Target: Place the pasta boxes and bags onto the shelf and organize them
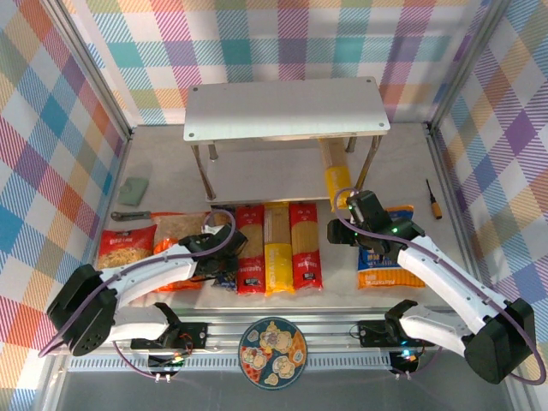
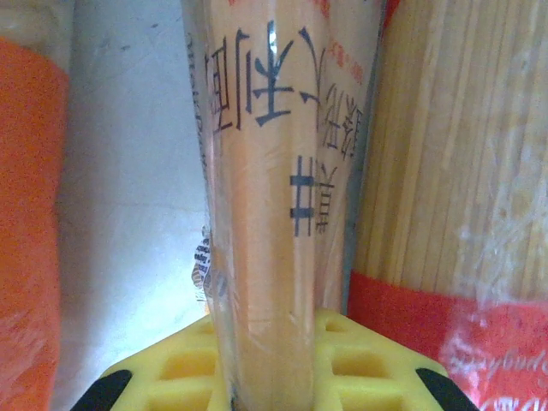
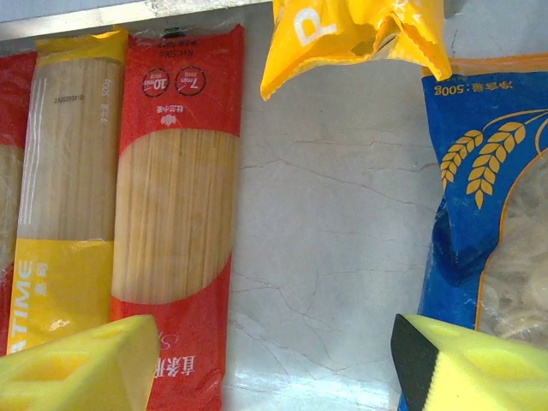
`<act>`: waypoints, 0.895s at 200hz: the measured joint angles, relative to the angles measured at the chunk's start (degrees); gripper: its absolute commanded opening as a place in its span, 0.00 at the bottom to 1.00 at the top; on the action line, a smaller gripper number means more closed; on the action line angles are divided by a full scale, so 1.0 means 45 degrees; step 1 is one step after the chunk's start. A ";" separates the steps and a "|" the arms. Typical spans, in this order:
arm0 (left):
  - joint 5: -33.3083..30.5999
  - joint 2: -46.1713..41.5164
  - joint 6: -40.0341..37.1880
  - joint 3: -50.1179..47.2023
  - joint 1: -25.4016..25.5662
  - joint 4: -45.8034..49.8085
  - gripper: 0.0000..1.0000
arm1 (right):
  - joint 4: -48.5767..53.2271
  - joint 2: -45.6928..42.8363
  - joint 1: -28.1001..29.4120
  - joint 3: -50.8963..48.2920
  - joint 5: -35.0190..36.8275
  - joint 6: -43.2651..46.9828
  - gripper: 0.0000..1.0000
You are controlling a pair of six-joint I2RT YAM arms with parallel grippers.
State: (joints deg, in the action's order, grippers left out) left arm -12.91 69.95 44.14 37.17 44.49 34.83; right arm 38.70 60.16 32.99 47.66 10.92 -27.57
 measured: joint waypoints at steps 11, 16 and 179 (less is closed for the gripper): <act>0.0039 -0.0369 -0.0141 0.0039 0.0000 0.0486 0.00 | 0.0000 -0.0005 0.0000 0.0000 0.0019 -0.0024 0.73; 0.0063 -0.0534 -0.0204 0.0063 0.0000 0.0714 0.00 | 0.0000 -0.0005 0.0000 0.0000 0.0034 -0.0029 0.73; 0.1647 -0.2628 -0.1783 0.3371 -0.0039 0.4668 0.00 | -0.0010 0.0034 0.0000 0.0005 0.0024 -0.0029 0.73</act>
State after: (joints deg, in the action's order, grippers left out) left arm -5.50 58.13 36.12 52.34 44.31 55.83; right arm 38.65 60.31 32.99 47.68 11.03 -27.70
